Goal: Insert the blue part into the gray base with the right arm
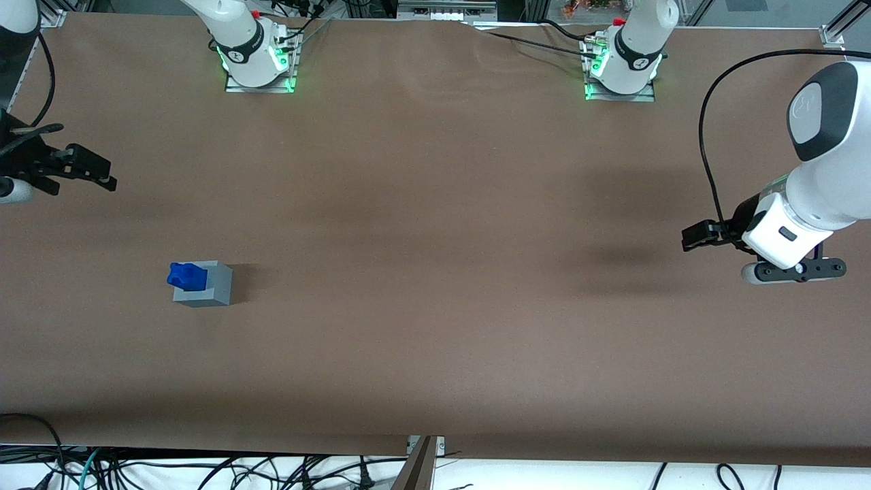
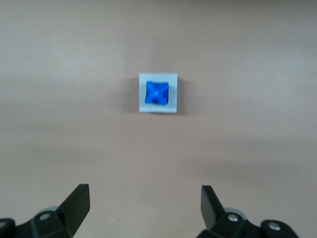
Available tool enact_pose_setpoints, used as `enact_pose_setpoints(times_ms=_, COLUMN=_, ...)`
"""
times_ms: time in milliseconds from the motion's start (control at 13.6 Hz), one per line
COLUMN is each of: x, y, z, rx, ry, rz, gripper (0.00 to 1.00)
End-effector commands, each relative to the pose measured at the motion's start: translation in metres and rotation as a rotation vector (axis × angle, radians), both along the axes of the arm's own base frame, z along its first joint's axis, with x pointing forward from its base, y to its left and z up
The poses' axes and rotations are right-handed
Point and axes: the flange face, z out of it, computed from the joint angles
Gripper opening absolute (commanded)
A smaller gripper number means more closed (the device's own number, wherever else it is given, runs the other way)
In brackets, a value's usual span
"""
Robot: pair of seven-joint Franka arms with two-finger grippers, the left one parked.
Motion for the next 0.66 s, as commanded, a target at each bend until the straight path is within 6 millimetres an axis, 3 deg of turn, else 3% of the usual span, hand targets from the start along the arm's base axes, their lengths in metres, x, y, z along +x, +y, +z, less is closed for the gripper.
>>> enact_pose_setpoints(times_ms=0, x=-0.023, y=0.000, z=-0.002, rx=-0.006, ry=-0.010, rz=-0.056, gripper=1.00)
enact_pose_setpoints(times_ms=590, x=-0.014, y=-0.006, z=-0.006, rx=-0.008, ry=0.016, rz=-0.051, gripper=1.00)
